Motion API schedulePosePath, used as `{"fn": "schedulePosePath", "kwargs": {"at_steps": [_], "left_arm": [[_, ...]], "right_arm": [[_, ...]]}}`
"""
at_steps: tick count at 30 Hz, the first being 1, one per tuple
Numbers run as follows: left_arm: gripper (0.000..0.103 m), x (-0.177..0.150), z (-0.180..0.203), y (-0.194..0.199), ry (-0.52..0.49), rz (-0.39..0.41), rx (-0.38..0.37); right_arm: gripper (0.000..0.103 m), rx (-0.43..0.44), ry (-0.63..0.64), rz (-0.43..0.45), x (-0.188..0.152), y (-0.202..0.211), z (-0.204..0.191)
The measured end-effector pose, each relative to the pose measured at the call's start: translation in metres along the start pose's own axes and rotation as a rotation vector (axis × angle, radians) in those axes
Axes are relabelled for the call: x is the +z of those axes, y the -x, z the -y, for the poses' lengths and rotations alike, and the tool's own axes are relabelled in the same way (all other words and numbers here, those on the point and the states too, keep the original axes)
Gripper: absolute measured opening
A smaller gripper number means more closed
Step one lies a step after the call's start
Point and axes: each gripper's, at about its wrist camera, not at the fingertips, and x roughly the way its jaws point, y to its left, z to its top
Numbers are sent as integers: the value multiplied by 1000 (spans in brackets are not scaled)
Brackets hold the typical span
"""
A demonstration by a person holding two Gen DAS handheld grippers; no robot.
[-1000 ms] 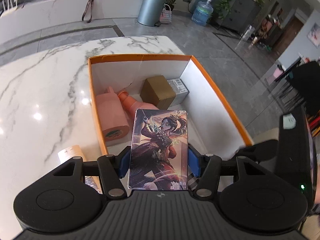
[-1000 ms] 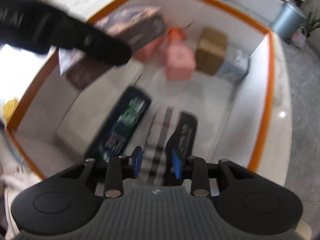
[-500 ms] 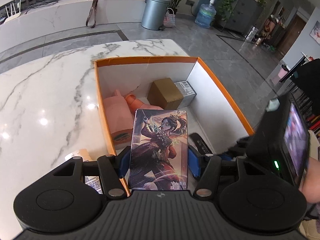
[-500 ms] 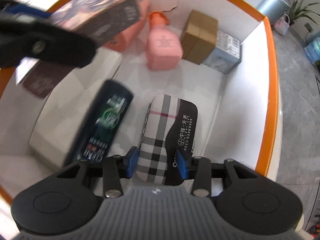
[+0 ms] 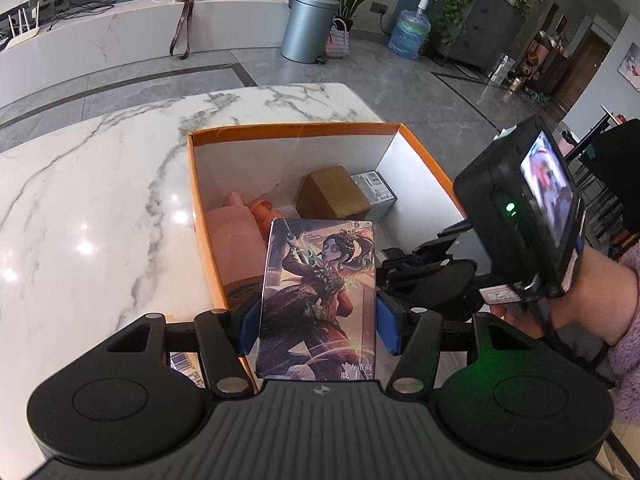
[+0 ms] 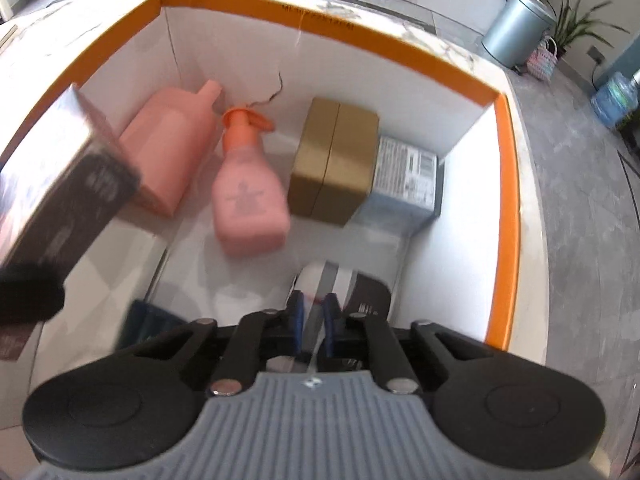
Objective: Organize rigid objects
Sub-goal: 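Lower the plaid case into the box and open the right tool while the left tool holds the picture box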
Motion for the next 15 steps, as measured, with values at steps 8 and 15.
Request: {"fn": "schedulePosePath", "kwargs": {"at_steps": [8,15], "left_arm": [[66,1,1,-3,9,-7,-4],[66,-3,10,-7,-2,-19,8]], "right_arm": [[11,176,75,-90,-33,36,4],[2,145,258,-192,-60,25,-16]]}}
